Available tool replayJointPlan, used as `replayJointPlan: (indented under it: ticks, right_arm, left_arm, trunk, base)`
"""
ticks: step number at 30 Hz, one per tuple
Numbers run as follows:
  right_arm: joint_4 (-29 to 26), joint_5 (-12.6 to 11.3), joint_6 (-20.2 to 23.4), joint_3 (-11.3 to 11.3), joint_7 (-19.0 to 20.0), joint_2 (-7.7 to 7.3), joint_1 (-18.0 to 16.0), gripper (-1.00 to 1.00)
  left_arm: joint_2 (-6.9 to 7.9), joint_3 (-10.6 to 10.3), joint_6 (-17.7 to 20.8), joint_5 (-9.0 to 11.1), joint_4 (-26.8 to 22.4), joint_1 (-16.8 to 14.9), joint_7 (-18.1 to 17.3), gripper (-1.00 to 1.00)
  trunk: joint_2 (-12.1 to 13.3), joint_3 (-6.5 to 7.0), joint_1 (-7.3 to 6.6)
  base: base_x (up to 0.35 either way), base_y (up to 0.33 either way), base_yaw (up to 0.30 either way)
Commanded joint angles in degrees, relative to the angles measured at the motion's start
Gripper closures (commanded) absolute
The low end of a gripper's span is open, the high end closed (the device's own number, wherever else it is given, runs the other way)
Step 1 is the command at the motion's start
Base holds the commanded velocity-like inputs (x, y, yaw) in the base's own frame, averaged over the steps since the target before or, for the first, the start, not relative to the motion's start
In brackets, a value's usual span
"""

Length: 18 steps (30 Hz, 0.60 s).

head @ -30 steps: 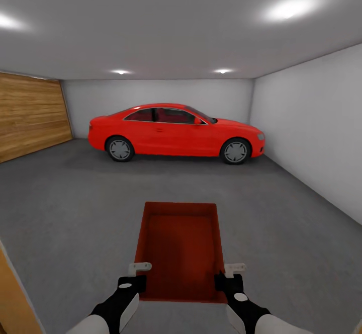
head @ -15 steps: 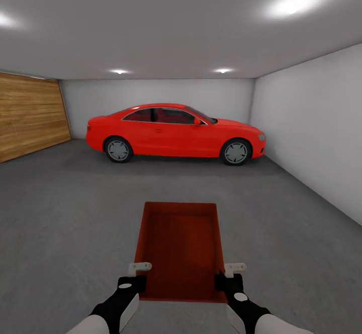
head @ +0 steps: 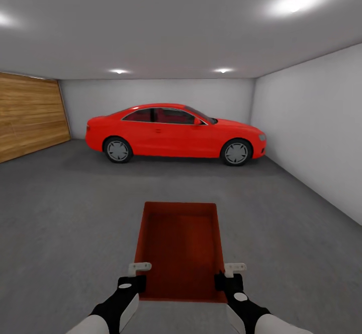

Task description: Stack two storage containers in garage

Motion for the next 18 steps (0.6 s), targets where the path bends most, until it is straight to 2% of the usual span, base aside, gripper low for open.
replayJointPlan:
  ticks: [1, 18]
  right_arm:
    - [0.1, -0.2, -0.1, -1.8, -0.6, 0.05, 0.0, 1.00]
    - [0.1, -0.2, -0.1, -1.8, -0.6, 0.07, 0.0, 1.00]
  left_arm:
    - [-0.03, 1.2, 0.4, -1.1, -0.3, 0.0, 0.7, 1.00]
    - [-0.05, 1.1, 0.7, -1.1, -0.2, 0.0, 0.7, 1.00]
  trunk:
    - [0.0, -0.02, 0.05]
    - [0.0, -0.02, 0.05]
  base:
    - [0.290, 0.000, 0.000]
    - [0.309, 0.000, 0.000]
